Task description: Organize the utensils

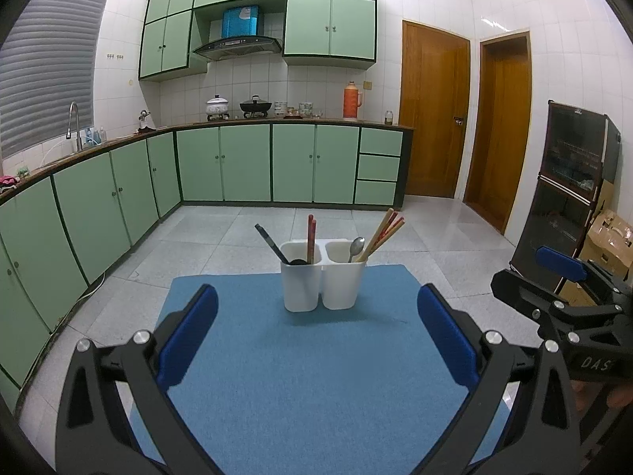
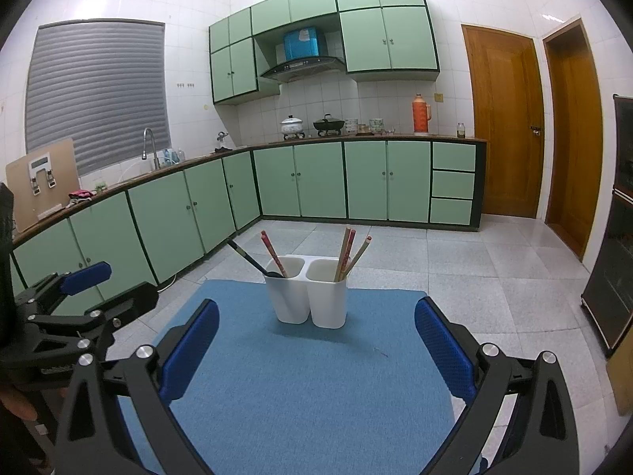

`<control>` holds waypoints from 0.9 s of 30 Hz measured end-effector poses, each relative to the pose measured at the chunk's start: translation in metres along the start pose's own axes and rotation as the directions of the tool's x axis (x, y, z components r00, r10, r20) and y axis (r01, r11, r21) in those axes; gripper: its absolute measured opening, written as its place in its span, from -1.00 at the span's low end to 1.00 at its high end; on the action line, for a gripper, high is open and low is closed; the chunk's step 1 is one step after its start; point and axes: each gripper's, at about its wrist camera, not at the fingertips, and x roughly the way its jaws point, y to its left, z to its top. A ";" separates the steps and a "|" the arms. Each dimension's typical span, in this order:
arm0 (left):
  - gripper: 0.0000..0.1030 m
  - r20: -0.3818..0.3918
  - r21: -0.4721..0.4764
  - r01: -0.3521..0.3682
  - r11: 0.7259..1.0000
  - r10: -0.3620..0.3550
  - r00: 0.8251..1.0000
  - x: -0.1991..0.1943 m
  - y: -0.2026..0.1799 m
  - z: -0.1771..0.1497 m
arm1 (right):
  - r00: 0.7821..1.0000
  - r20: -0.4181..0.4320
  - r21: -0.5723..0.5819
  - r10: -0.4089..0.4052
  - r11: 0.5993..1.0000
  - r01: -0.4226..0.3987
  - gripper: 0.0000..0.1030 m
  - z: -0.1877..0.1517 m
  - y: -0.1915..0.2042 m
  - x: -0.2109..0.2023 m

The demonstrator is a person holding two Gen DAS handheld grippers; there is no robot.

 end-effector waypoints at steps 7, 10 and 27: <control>0.90 0.000 0.000 0.000 1.000 0.000 1.000 0.001 0.001 -0.001 | 1.000 0.003 -0.001 0.000 1.000 0.000 0.88 0.001 0.000 0.000; 0.90 0.001 0.001 0.000 1.000 0.000 1.000 0.000 0.001 -0.001 | 1.000 0.003 -0.002 0.001 1.000 -0.001 0.88 0.002 0.000 0.000; 0.90 -0.006 -0.008 -0.006 1.000 0.006 1.000 -0.004 -0.003 0.005 | 1.000 0.004 -0.003 0.003 1.000 -0.002 0.88 0.003 0.000 -0.001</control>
